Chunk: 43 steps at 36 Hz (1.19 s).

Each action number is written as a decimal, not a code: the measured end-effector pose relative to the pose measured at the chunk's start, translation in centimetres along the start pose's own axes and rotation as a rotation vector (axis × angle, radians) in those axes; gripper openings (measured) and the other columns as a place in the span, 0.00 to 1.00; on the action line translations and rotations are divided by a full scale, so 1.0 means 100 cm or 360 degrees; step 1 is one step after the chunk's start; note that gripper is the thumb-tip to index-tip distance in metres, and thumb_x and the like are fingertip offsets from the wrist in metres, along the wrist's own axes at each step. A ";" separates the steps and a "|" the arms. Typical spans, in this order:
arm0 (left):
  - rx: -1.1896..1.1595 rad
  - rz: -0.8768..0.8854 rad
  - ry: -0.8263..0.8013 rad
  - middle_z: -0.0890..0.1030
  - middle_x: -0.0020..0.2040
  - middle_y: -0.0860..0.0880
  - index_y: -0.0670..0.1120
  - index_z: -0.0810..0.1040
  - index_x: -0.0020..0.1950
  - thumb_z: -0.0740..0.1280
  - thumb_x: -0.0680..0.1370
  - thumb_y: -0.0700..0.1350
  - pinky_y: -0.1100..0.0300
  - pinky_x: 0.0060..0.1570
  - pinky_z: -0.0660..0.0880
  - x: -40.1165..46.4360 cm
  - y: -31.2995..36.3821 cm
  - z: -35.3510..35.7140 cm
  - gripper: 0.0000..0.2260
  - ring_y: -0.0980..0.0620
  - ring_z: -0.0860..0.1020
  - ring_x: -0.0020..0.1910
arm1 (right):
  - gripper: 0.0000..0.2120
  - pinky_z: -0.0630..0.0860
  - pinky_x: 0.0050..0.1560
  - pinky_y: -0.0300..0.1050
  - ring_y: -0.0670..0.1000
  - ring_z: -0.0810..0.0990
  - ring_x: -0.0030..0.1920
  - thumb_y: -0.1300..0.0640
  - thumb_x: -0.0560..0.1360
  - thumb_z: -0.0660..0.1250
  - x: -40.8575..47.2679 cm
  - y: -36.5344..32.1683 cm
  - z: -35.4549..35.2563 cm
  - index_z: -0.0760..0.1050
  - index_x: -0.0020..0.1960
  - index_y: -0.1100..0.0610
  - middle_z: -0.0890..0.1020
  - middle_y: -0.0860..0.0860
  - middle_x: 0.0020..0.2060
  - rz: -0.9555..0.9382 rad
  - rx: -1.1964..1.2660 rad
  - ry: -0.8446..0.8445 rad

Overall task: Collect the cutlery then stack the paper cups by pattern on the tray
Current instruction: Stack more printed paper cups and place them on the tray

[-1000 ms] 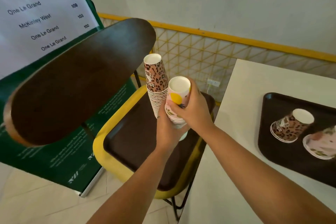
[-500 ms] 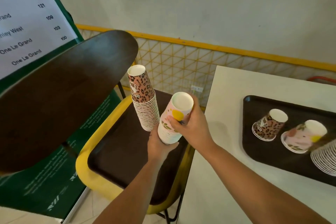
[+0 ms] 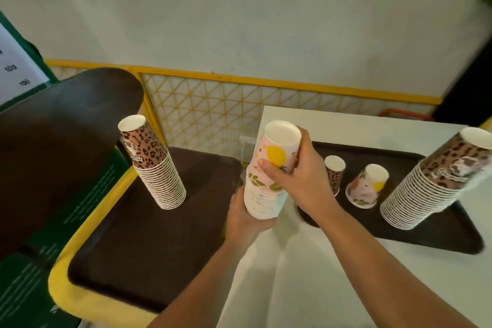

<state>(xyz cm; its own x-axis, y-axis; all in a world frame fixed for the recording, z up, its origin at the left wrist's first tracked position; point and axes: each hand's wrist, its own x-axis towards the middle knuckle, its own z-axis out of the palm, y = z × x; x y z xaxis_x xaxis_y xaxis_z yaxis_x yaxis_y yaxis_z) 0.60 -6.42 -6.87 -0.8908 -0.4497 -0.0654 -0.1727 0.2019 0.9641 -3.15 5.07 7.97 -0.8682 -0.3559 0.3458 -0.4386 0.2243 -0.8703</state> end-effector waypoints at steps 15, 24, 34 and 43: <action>-0.0005 -0.0119 -0.0519 0.79 0.58 0.53 0.54 0.71 0.64 0.78 0.47 0.55 0.47 0.55 0.78 -0.033 0.040 0.093 0.45 0.52 0.78 0.58 | 0.32 0.75 0.49 0.33 0.40 0.77 0.54 0.41 0.64 0.71 -0.027 0.024 -0.105 0.61 0.63 0.41 0.76 0.42 0.56 0.0196 -0.0103 0.0275; -0.0016 -0.0109 -0.0667 0.80 0.58 0.56 0.56 0.70 0.65 0.80 0.50 0.54 0.50 0.57 0.78 -0.046 0.049 0.119 0.44 0.55 0.78 0.58 | 0.22 0.79 0.51 0.42 0.42 0.79 0.52 0.49 0.69 0.71 -0.033 0.034 -0.141 0.68 0.60 0.45 0.80 0.43 0.52 0.0290 -0.0148 0.0232; 0.0000 -0.0124 -0.0764 0.79 0.60 0.56 0.55 0.68 0.67 0.81 0.58 0.44 0.52 0.60 0.76 -0.047 0.050 0.134 0.41 0.56 0.76 0.60 | 0.24 0.76 0.46 0.35 0.46 0.78 0.52 0.52 0.69 0.72 -0.032 0.041 -0.157 0.69 0.63 0.52 0.79 0.46 0.52 0.0324 -0.0247 0.0276; -0.0019 -0.0154 -0.0792 0.79 0.60 0.57 0.57 0.68 0.68 0.80 0.52 0.51 0.49 0.61 0.76 -0.040 0.052 0.145 0.45 0.56 0.76 0.61 | 0.24 0.78 0.49 0.40 0.45 0.78 0.53 0.50 0.69 0.71 -0.023 0.046 -0.167 0.68 0.63 0.51 0.79 0.46 0.54 0.0272 -0.0307 0.0326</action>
<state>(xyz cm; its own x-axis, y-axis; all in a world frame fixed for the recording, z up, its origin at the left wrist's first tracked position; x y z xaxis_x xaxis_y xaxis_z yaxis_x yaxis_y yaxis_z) -2.82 9.08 -5.32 -0.9637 0.0038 -0.2669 -0.2624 0.1687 0.9501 -7.11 22.10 9.03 -0.9532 -0.1129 0.2806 -0.3012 0.4396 -0.8462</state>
